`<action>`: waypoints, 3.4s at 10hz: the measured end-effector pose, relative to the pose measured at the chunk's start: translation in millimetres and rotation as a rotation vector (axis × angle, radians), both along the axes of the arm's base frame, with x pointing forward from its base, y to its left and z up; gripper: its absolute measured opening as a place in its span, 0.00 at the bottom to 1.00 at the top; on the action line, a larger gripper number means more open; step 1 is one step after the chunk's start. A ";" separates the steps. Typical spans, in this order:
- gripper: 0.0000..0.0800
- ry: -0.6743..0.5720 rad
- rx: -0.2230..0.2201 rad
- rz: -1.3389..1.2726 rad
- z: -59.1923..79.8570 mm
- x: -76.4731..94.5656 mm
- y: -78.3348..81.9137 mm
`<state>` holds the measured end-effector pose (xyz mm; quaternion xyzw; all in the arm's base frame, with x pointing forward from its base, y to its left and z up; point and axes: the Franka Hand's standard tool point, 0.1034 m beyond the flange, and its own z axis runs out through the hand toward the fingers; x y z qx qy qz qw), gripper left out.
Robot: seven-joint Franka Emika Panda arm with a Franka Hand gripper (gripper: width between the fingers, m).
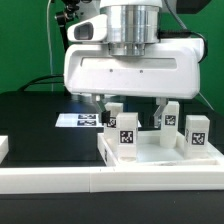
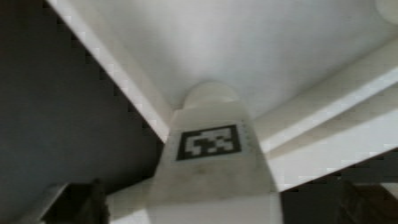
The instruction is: Assemble square table
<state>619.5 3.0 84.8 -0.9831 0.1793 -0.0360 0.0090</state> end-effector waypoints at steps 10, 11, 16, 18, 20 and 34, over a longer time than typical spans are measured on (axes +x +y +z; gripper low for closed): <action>0.36 0.004 -0.022 0.086 -0.1 -0.2 -2.5; 0.36 0.004 -0.018 0.036 -0.2 -0.3 -2.5; 0.36 -0.021 0.018 -0.384 -1.0 -1.5 -0.8; 0.36 -0.043 0.048 -0.628 -1.7 -1.6 1.9; 0.36 -0.048 0.070 -0.872 -2.2 -2.1 3.2; 0.80 -0.033 0.129 -1.253 -4.8 -3.2 3.9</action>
Offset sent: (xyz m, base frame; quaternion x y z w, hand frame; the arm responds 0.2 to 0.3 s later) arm 0.0022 0.0023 0.0009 -0.0005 -0.0044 -0.1820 0.9833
